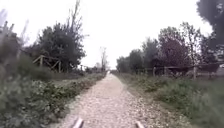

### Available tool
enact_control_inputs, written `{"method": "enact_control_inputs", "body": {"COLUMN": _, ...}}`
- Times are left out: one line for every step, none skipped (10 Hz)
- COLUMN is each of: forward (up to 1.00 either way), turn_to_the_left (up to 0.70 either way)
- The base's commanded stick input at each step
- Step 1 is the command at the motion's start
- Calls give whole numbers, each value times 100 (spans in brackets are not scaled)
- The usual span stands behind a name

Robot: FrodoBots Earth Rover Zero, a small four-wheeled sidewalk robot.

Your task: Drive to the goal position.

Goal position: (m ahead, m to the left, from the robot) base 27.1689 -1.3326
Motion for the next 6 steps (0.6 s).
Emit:
{"method": "enact_control_inputs", "body": {"forward": 50, "turn_to_the_left": 0}}
{"method": "enact_control_inputs", "body": {"forward": 50, "turn_to_the_left": 0}}
{"method": "enact_control_inputs", "body": {"forward": 50, "turn_to_the_left": 0}}
{"method": "enact_control_inputs", "body": {"forward": 50, "turn_to_the_left": 0}}
{"method": "enact_control_inputs", "body": {"forward": 50, "turn_to_the_left": 0}}
{"method": "enact_control_inputs", "body": {"forward": 50, "turn_to_the_left": 0}}
